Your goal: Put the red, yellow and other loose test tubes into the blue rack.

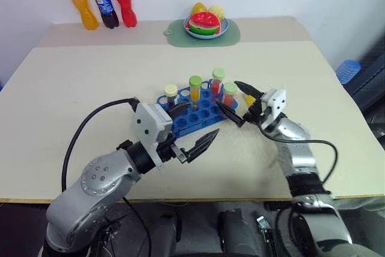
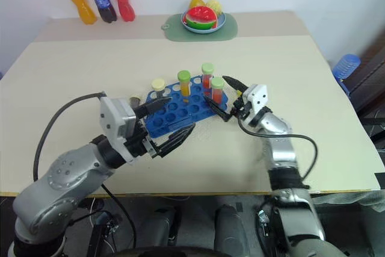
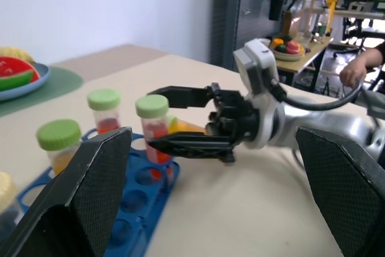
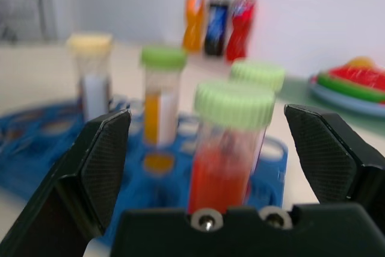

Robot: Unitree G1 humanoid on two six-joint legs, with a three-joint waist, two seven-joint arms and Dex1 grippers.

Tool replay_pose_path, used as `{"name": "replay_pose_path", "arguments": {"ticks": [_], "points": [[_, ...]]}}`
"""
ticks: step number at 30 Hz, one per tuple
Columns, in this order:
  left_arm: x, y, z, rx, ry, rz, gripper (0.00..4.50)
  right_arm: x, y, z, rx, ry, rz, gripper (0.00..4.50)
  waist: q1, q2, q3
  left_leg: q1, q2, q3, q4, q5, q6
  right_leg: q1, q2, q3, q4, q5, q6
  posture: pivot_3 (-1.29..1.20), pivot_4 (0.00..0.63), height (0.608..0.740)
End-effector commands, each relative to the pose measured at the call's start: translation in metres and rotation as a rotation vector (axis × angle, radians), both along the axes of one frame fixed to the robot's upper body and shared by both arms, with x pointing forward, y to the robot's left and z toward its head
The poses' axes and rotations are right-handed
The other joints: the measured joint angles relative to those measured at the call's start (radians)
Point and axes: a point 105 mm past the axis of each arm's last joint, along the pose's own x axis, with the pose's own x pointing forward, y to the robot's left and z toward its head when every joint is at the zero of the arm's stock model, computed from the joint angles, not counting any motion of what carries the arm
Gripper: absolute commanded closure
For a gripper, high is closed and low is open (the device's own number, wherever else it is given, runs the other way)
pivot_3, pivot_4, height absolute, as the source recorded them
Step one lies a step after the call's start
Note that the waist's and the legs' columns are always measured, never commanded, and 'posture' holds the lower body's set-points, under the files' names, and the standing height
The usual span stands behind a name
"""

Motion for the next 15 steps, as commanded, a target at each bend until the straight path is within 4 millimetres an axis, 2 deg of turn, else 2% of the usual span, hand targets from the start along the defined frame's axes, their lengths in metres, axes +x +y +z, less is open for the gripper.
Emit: {"name": "replay_pose_path", "arguments": {"ticks": [1,4,6,7,9,11,13,15], "points": [[-0.006,0.009,0.007,0.017,-0.034,0.009,0.0,-0.012,-0.009,0.024,-0.042,0.046,-0.012,0.02,-0.003,0.0,0.0,0.0,0.0,0.0,0.0,0.0,0.0,0.0,0.0,0.0,0.0,0.0,0.0,0.0,0.15,0.74],[0.024,0.049,0.002,0.025,-0.04,0.218,0.0,-0.009,-0.018,0.03,-0.031,0.078,-0.04,0.02,-0.004,0.001,-0.001,0.001,0.001,0.001,0.0,0.0,0.0,0.0,0.001,0.0,0.0,0.0,0.0,0.0,0.15,0.74],[0.046,0.086,-0.007,0.015,-0.011,0.372,0.0,-0.008,-0.018,0.028,-0.019,0.092,-0.042,0.02,-0.002,0.001,-0.001,0.001,0.001,0.002,0.0,0.0,0.0,0.001,0.001,0.0,0.0,0.0,-0.001,0.0,0.15,0.74],[0.053,0.103,-0.013,0.035,-0.016,0.416,0.0,-0.007,-0.018,0.025,-0.021,0.093,-0.053,0.02,-0.002,0.001,-0.001,0.001,0.001,0.002,0.0,0.0,0.0,0.001,0.001,0.0,0.0,0.0,-0.001,0.0,0.15,0.74],[0.061,0.126,-0.016,0.039,-0.027,0.45,0.0,-0.006,-0.018,0.021,-0.037,0.096,-0.073,0.02,-0.001,0.001,-0.001,0.001,0.0,0.002,0.0,0.0,0.0,0.001,0.001,0.0,-0.001,0.0,0.0,0.0,0.15,0.74],[0.066,0.137,-0.019,0.022,-0.031,0.448,0.0,-0.006,-0.019,0.02,-0.04,0.105,-0.083,0.02,0.001,0.001,0.0,0.0,0.0,0.002,0.0,0.0,0.0,0.001,0.0,0.0,-0.002,0.0,0.0,0.0,0.15,0.74],[0.069,0.138,-0.027,0.017,-0.024,0.401,0.0,0.0,-0.025,0.02,-0.056,0.106,-0.145,0.02,0.005,0.001,0.0,-0.001,0.0,0.002,0.0,0.0,0.0,0.001,0.0,0.0,-0.003,0.0,0.0,0.0,0.15,0.74],[0.072,0.14,-0.043,0.01,-0.003,0.334,0.0,0.005,-0.031,0.021,-0.054,0.129,-0.191,0.02,0.004,0.001,-0.001,-0.001,0.0,0.002,0.0,0.0,0.0,0.001,-0.001,0.0,-0.003,0.0,0.0,0.0,0.15,0.74]]}}
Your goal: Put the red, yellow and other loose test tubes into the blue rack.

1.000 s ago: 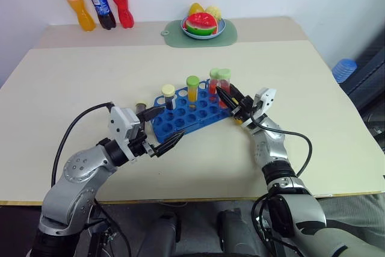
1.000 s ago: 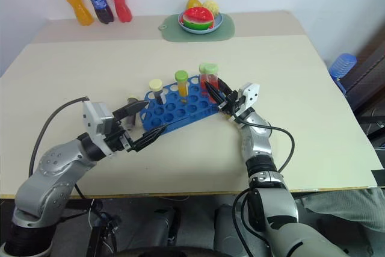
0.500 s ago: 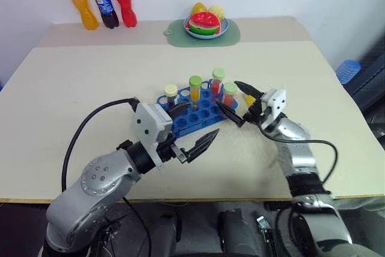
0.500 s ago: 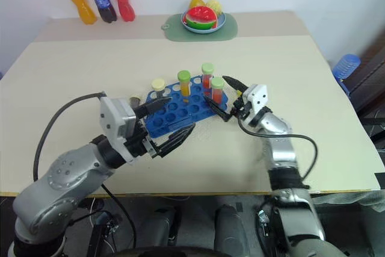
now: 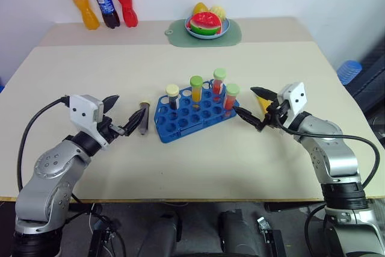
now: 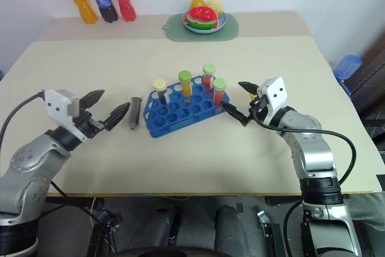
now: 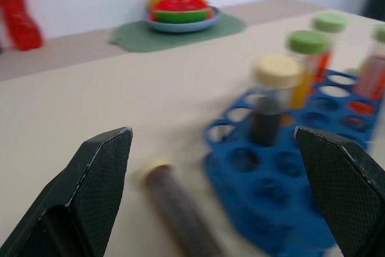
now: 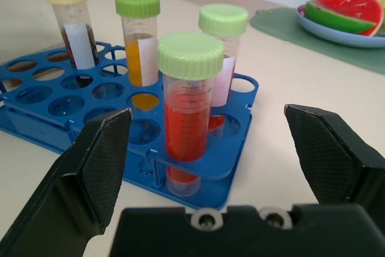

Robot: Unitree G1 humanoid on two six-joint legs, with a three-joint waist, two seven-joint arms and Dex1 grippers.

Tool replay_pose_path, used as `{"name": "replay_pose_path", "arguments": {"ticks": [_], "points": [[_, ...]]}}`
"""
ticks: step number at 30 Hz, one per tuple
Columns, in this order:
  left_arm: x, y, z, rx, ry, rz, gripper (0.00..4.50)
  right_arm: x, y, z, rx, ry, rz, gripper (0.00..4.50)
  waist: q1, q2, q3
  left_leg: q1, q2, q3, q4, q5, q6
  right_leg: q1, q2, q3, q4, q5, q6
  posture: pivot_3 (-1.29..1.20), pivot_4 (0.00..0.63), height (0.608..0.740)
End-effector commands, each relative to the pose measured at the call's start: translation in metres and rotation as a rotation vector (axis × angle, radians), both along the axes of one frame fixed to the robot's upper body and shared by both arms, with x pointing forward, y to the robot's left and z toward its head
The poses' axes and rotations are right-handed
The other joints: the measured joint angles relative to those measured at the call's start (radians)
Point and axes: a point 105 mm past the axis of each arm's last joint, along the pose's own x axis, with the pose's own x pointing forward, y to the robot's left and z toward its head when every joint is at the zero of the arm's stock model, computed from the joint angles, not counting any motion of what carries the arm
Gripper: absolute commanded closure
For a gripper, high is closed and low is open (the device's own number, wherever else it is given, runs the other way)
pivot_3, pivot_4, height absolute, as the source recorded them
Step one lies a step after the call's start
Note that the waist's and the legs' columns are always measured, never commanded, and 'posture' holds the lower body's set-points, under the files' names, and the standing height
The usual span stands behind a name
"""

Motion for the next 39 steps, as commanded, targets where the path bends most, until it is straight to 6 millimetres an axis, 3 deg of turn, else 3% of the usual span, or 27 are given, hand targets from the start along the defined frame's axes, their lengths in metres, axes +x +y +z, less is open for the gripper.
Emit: {"name": "replay_pose_path", "arguments": {"ticks": [1,7,14,24,30,34,39], "points": [[-0.001,0.003,-0.016,-0.01,-0.015,-0.141,0.0,0.01,-0.01,0.016,-0.002,-0.016,-0.081,0.02,-0.003,0.0,0.0,0.0,0.0,0.0,0.0,0.0,0.0,0.0,0.0,0.0,0.0,0.0,0.0,0.0,0.15,0.74],[-0.026,0.021,-0.05,0.051,0.02,-0.439,0.0,0.03,-0.033,0.028,-0.008,0.051,-0.226,0.02,-0.013,0.0,0.0,0.0,0.001,0.001,-0.002,0.0,0.0,-0.002,0.001,0.0,0.001,0.0,0.0,0.0,0.15,0.74],[-0.037,0.026,-0.046,0.104,-0.002,-0.627,0.0,0.045,-0.054,0.023,-0.026,0.182,-0.321,0.02,-0.004,0.0,0.0,0.0,0.001,-0.001,-0.001,0.0,0.001,-0.001,0.0,-0.001,0.0,0.0,0.0,0.0,0.15,0.74],[-0.023,0.011,-0.036,0.164,-0.021,-0.685,0.0,0.053,-0.06,0.001,-0.062,0.304,-0.342,0.02,-0.014,0.0,0.0,0.0,0.001,0.0,-0.001,0.0,0.001,-0.003,0.0,-0.001,0.001,0.0,0.0,0.0,0.15,0.74],[-0.008,-0.02,-0.019,0.15,-0.038,-0.716,0.0,0.064,-0.054,-0.01,-0.101,0.385,-0.349,0.02,-0.014,0.0,0.0,0.0,0.001,0.0,-0.001,0.0,0.001,-0.003,0.0,-0.001,0.002,0.0,0.0,0.0,0.15,0.74],[-0.01,-0.036,-0.013,0.139,-0.033,-0.748,0.0,0.068,-0.058,-0.015,-0.148,0.452,-0.367,0.02,-0.015,0.0,0.0,0.0,0.001,0.0,-0.001,0.0,0.001,-0.003,0.0,0.0,0.002,0.0,0.0,0.0,0.15,0.74],[-0.015,-0.042,-0.008,0.137,-0.037,-0.755,0.0,0.065,-0.066,-0.022,-0.185,0.551,-0.379,0.02,-0.014,0.0,0.0,-0.001,0.001,0.0,-0.001,0.0,0.001,-0.003,0.0,0.0,0.002,0.0,0.0,0.0,0.15,0.74]]}}
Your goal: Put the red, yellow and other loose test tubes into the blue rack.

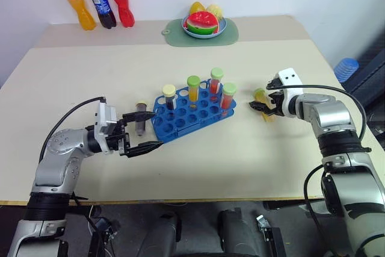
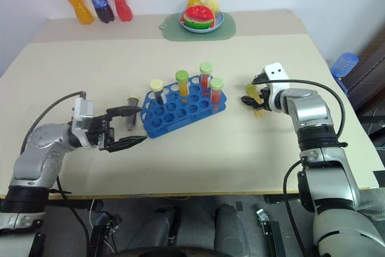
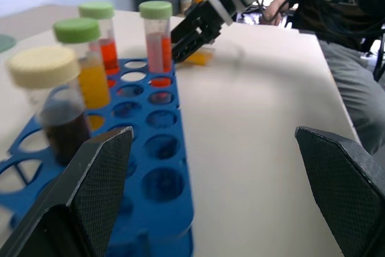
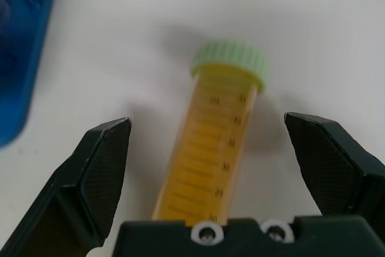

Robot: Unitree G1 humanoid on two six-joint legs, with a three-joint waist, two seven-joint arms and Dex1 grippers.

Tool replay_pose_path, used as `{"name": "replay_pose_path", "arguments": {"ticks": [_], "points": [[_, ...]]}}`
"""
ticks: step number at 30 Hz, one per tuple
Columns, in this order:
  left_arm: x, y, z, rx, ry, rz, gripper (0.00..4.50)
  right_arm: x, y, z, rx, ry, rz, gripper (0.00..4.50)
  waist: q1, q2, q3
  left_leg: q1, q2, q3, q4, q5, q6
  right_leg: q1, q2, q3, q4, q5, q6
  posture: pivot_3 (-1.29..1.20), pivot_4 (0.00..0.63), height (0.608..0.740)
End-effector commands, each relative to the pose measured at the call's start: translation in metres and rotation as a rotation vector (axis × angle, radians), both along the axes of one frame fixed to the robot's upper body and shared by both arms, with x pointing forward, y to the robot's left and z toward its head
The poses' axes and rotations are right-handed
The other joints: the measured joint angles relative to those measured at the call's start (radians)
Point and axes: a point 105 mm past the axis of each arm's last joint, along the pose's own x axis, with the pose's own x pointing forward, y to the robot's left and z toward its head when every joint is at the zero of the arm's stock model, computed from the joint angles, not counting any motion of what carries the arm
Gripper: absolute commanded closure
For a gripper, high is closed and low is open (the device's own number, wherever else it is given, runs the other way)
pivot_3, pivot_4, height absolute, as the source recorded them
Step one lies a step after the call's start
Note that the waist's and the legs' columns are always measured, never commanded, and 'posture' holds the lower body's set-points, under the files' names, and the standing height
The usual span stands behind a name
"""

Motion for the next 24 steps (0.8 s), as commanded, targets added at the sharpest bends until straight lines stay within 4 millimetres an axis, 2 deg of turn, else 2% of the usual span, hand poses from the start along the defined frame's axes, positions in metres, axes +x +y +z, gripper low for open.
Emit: {"name": "replay_pose_path", "arguments": {"ticks": [1,3,5,6,11,12,19,24], "points": [[-0.005,-0.003,0.01,-0.001,-0.033,-0.008,0.0,0.0,-0.011,0.009,-0.038,0.023,-0.015,0.02,0.0,0.0,0.0,0.0,0.0,0.0,0.0,0.0,0.0,0.0,0.0,0.0,0.0,0.0,0.0,0.0,0.15,0.74],[-0.006,-0.004,0.009,-0.005,-0.028,-0.006,0.0,0.0,-0.013,0.007,-0.047,0.035,-0.015,0.02,0.0,0.0,0.0,0.0,0.0,0.0,0.0,0.0,0.0,0.0,0.0,0.0,0.0,0.0,0.0,0.0,0.15,0.74],[-0.006,-0.005,0.009,-0.007,-0.023,-0.004,0.0,0.001,-0.014,0.006,-0.049,0.039,-0.016,0.55,0.0,0.0,0.0,0.0,0.0,0.0,0.0,0.0,0.0,0.0,0.0,0.0,0.0,0.0,0.0,0.0,0.15,0.74],[-0.006,-0.006,0.008,-0.006,-0.022,-0.005,0.0,0.001,-0.013,0.005,-0.054,0.044,0.004,0.89,0.0,0.0,0.0,0.0,0.0,0.001,0.0,0.0,0.0,0.0,0.0,0.0,0.0,0.0,0.0,0.0,0.15,0.74],[-0.007,-0.009,0.011,-0.008,-0.021,-0.011,0.0,-0.002,-0.016,0.005,-0.087,0.051,0.027,3.35,0.0,0.0,0.0,0.0,0.0,0.001,0.0,0.0,0.0,0.001,0.0,0.0,0.0,0.0,0.0,0.0,0.15,0.74],[-0.007,-0.01,0.011,-0.008,-0.02,-0.012,0.0,-0.003,-0.021,0.005,-0.103,0.051,0.021,3.66,0.0,0.0,0.0,0.0,0.0,0.001,0.0,0.0,0.0,0.001,0.0,0.0,0.0,0.0,0.0,0.0,0.15,0.74],[-0.006,-0.015,0.013,-0.019,-0.019,-0.014,0.0,-0.014,-0.047,0.014,-0.175,0.006,-0.012,3.66,0.01,0.0,0.0,0.0,-0.001,0.0,0.001,0.0,0.0,0.001,0.0,0.0,-0.001,0.0,0.0,0.0,0.15,0.74],[-0.002,-0.02,0.014,-0.043,-0.02,-0.015,0.0,-0.055,-0.057,0.025,-0.253,-0.05,0.121,3.66,0.012,0.0,0.0,-0.001,-0.001,-0.001,0.001,0.0,0.0,0.001,0.0,-0.001,-0.001,0.0,0.0,0.0,0.15,0.74]]}}
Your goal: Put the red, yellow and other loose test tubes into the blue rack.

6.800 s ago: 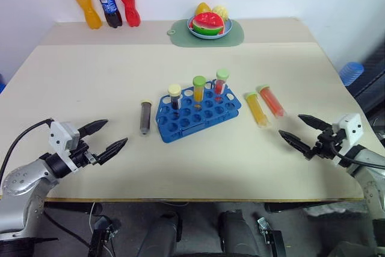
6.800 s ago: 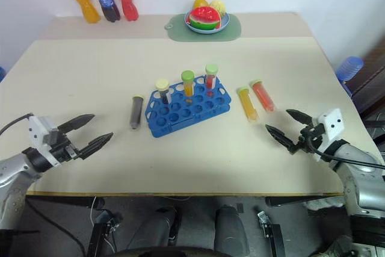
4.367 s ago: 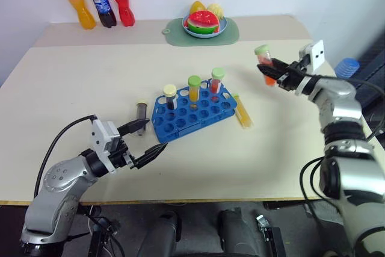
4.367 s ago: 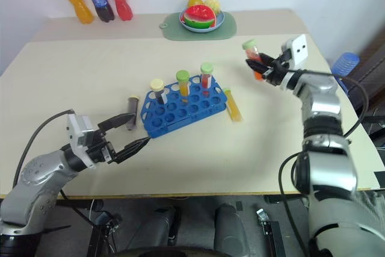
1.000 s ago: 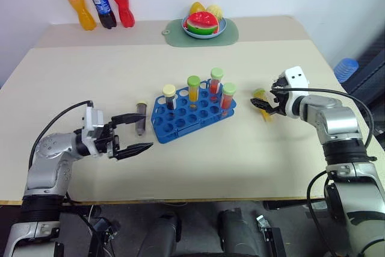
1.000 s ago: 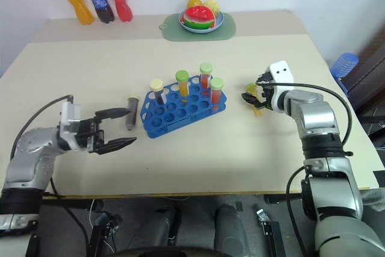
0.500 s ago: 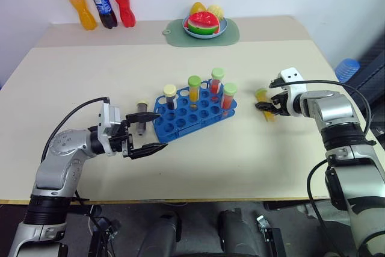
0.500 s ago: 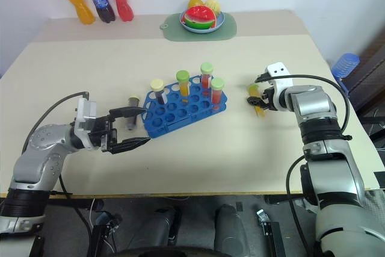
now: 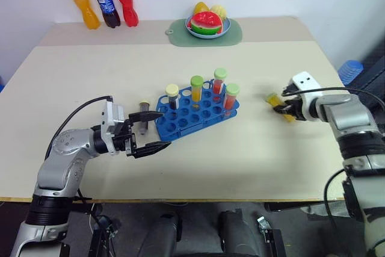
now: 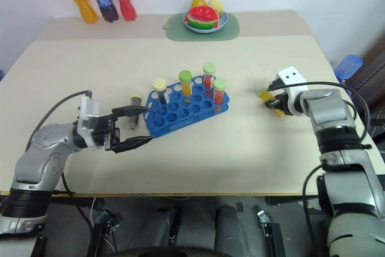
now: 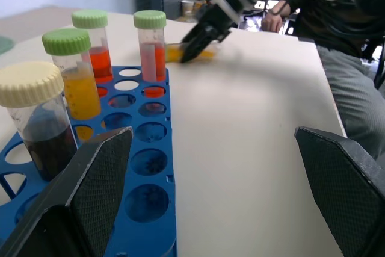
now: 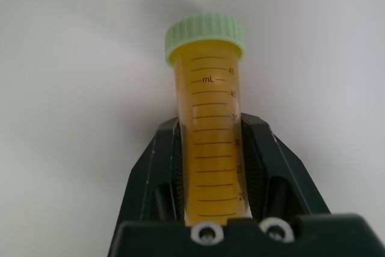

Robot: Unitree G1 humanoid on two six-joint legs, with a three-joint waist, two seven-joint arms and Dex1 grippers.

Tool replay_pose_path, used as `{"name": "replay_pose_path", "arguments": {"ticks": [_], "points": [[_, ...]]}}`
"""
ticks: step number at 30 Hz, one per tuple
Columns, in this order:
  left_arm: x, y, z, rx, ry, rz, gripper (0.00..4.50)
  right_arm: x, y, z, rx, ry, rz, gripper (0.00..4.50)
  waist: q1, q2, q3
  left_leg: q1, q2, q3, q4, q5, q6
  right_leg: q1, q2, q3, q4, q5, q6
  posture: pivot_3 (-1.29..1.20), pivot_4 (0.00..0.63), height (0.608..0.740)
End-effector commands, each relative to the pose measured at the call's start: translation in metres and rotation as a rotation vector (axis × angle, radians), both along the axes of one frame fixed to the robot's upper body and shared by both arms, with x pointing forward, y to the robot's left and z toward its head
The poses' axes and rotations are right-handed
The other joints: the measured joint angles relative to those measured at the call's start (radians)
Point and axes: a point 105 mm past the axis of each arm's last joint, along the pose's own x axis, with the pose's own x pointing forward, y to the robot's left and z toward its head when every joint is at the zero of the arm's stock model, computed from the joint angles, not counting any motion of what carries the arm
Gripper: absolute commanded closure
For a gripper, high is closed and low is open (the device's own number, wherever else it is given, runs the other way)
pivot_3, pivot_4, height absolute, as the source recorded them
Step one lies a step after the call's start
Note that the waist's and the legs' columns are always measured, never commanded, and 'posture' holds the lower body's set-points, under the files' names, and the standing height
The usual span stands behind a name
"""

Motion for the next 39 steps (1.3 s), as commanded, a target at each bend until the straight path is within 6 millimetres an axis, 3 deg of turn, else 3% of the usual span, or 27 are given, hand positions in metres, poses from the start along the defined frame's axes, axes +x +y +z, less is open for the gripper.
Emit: {"name": "replay_pose_path", "arguments": {"ticks": [1,4,11,13,16,18,22,26,31,35,36,39], "points": [[0.001,-0.006,0.009,-0.031,-0.034,-0.017,0.0,-0.023,0.002,0.024,-0.043,-0.089,0.116,3.66,-0.004,0.0,0.0,0.0,0.0,0.0,0.0,0.0,0.0,0.0,0.0,0.0,0.0,0.0,0.0,0.0,0.15,0.74],[0.002,-0.009,0.009,-0.042,-0.035,-0.024,0.0,-0.04,0.01,0.026,-0.01,-0.098,0.169,3.66,-0.017,0.0,0.0,0.001,0.0,0.002,0.0,0.0,0.0,0.0,0.0,0.0,0.0,0.0,0.0,0.0,0.15,0.74],[0.005,-0.007,0.007,-0.062,-0.021,-0.013,0.0,-0.087,0.097,0.057,0.369,-0.313,0.556,3.66,-0.017,0.001,0.0,0.002,0.002,0.001,0.0,0.0,0.0,0.001,0.001,0.0,0.001,0.0,0.0,0.0,0.15,0.74],[0.004,-0.006,0.005,-0.062,-0.019,-0.011,0.0,-0.091,0.11,0.058,0.431,-0.343,0.595,3.66,-0.009,0.001,0.0,0.002,0.002,0.0,0.001,0.0,0.0,0.001,0.001,0.0,0.001,0.0,0.0,0.0,0.15,0.74],[0.003,-0.005,0.004,-0.064,-0.015,0.003,0.0,-0.092,0.143,0.066,0.663,-0.391,0.681,3.66,-0.006,-0.001,-0.001,0.002,0.001,0.0,0.002,0.0,0.0,0.003,0.0,0.0,0.0,0.0,0.0,0.0,0.15,0.74],[0.002,-0.005,0.003,-0.063,-0.013,0.01,0.0,-0.089,0.15,0.061,0.688,-0.394,0.675,3.66,-0.007,0.0,-0.001,0.002,0.001,-0.001,0.001,0.0,0.0,0.002,0.0,0.0,0.001,0.0,0.0,0.0,0.15,0.74],[-0.002,-0.004,0.004,-0.066,-0.013,0.02,0.0,-0.089,0.136,0.025,0.541,-0.243,0.626,3.66,0.002,-0.001,-0.001,0.001,0.001,-0.002,0.001,0.0,0.0,0.002,-0.001,0.0,0.0,0.0,0.0,0.0,0.15,0.74],[-0.004,-0.002,0.003,-0.058,-0.009,0.031,0.0,-0.084,0.087,-0.016,0.207,-0.027,0.557,3.66,-0.001,0.0,-0.001,0.001,0.0,0.0,0.002,0.0,0.001,0.002,-0.001,0.0,0.0,0.0,0.0,0.0,0.15,0.74],[-0.004,-0.001,0.005,-0.053,-0.019,0.041,0.0,-0.078,0.056,-0.024,0.001,0.102,0.561,3.66,-0.013,0.0,-0.001,0.002,0.001,0.001,0.001,0.0,0.001,0.002,0.0,0.0,0.0,0.0,0.0,0.0,0.15,0.74],[-0.006,-0.003,0.003,-0.055,-0.019,0.041,0.0,-0.081,0.049,-0.028,-0.025,0.212,0.591,3.66,-0.008,0.0,-0.001,0.002,0.001,0.001,0.001,0.0,0.001,0.002,0.0,0.0,0.0,0.0,0.0,0.0,0.15,0.74],[-0.007,-0.003,0.003,-0.057,-0.018,0.04,0.0,-0.081,0.048,-0.029,-0.036,0.231,0.601,2.66,-0.008,0.0,-0.001,0.002,0.001,0.001,0.001,0.0,0.001,0.002,0.0,0.0,0.0,0.0,0.0,0.0,0.15,0.74],[-0.01,-0.005,0.001,-0.06,-0.014,0.041,0.0,-0.072,0.048,-0.025,-0.065,0.196,0.596,1.33,-0.006,-0.002,-0.002,0.002,0.001,0.001,0.001,0.0,0.001,0.003,0.0,0.0,0.0,0.0,0.0,0.0,0.15,0.74]]}}
